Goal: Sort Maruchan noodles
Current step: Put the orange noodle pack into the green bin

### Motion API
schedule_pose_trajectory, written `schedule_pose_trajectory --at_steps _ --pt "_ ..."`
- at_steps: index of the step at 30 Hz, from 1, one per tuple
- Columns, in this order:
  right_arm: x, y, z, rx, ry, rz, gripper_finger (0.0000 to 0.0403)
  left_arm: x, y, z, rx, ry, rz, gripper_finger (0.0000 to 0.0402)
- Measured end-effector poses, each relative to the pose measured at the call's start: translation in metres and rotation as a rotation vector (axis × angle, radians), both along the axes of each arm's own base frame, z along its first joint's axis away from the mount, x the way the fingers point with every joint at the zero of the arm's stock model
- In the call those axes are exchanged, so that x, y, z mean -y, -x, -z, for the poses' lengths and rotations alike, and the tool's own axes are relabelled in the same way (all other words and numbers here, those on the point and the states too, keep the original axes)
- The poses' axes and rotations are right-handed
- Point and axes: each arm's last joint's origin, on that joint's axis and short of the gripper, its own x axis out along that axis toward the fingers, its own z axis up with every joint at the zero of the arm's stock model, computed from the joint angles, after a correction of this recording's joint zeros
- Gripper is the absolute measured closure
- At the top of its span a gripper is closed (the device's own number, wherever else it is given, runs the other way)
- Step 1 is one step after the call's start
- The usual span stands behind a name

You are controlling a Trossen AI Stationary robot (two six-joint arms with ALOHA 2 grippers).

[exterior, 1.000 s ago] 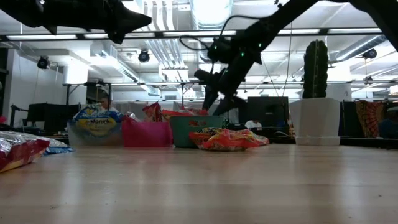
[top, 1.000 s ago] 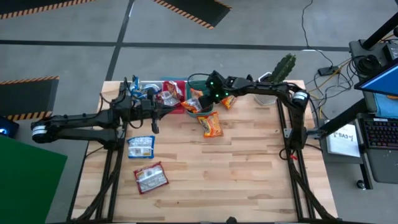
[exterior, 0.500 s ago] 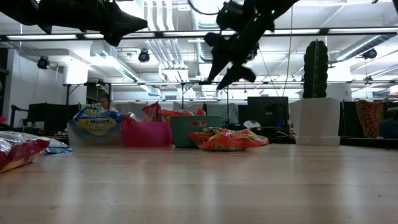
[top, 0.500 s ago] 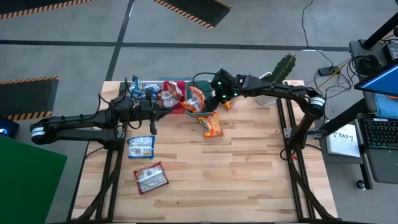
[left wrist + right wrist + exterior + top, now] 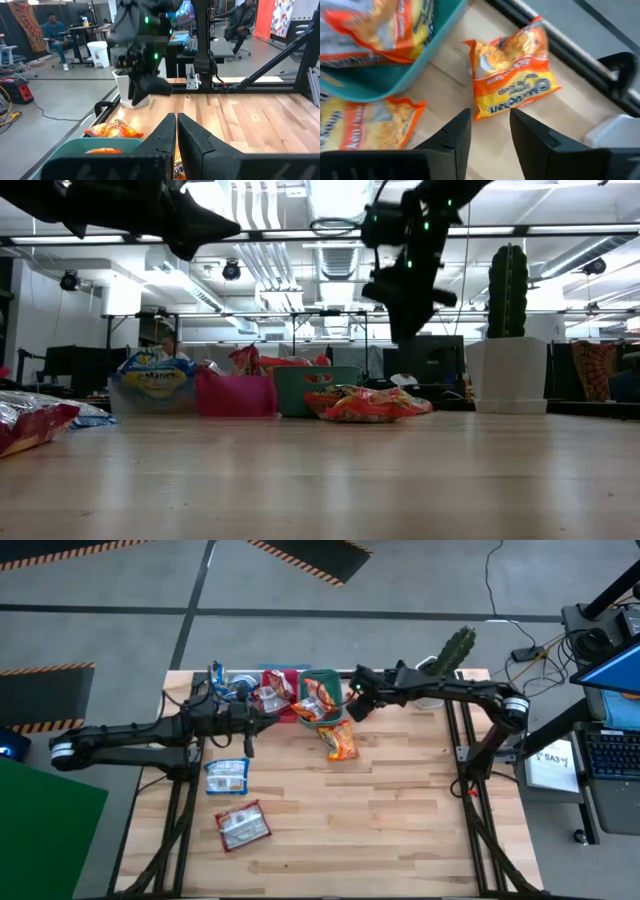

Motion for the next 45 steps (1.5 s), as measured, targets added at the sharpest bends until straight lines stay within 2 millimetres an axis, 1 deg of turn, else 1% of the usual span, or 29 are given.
schedule_pose_trajectory --at_steps 3,6,9,14,19,23,25,27,29,32,35,39,43,44,45 --pt "0.002 -0.004 0.023 -0.009 -0.002 -0.008 0.0282 0.000 -0.001 0.001 -0.007 0.002 0.000 0.0402" --pt "0.005 -0.005 0.040 -0.049 -0.019 -0.002 0.0269 -0.001 -0.002 0.002 -0.012 0.003 0.000 0.0402" --pt "0.008 -0.005 0.049 -0.055 -0.027 0.012 0.0240 -0.001 -0.002 0.002 -0.012 0.003 0.000 0.0402" --pt "0.017 -0.008 0.061 -0.033 -0.011 0.007 0.0178 -0.001 -0.002 0.002 -0.006 0.002 0.000 0.0402" --pt "0.030 -0.012 0.075 -0.008 0.014 0.026 0.0126 -0.001 -0.002 0.001 -0.005 0.002 0.000 0.0402" --pt "0.038 -0.014 0.093 -0.027 0.009 0.037 0.0101 -0.001 -0.002 0.002 -0.006 0.002 0.000 0.0402" --pt "0.041 -0.014 0.103 -0.048 -0.005 0.046 0.0097 -0.001 -0.002 0.002 -0.005 0.002 0.000 0.0402" --pt "0.043 -0.015 0.109 -0.047 -0.012 0.054 0.0098 -0.001 -0.002 0.002 -0.006 0.002 0.000 0.0402" --pt "0.045 -0.016 0.113 -0.055 -0.018 0.061 0.0109 -0.001 -0.002 0.002 -0.005 0.002 0.000 0.0402" --pt "0.045 -0.014 0.118 -0.076 -0.024 0.075 0.0145 -0.001 -0.002 0.002 -0.005 0.002 0.000 0.0402" --pt "0.044 -0.014 0.118 -0.082 -0.026 0.082 0.0201 -0.001 -0.002 0.002 -0.005 0.002 0.000 0.0402" --pt "0.043 -0.011 0.115 -0.099 -0.038 0.089 0.0287 -0.001 -0.002 0.001 -0.003 0.008 -0.001 0.0402" --pt "0.040 -0.006 0.107 -0.126 -0.053 0.081 0.0367 -0.001 -0.002 0.001 -0.002 0.009 -0.001 0.0402" --pt "0.039 -0.004 0.104 -0.132 -0.056 0.075 0.0378 -0.001 -0.002 0.001 -0.001 0.010 -0.001 0.0402" --pt "0.039 -0.003 0.100 -0.129 -0.055 0.073 0.0382 -0.001 -0.002 0.001 0.000 0.009 -0.001 0.0402"
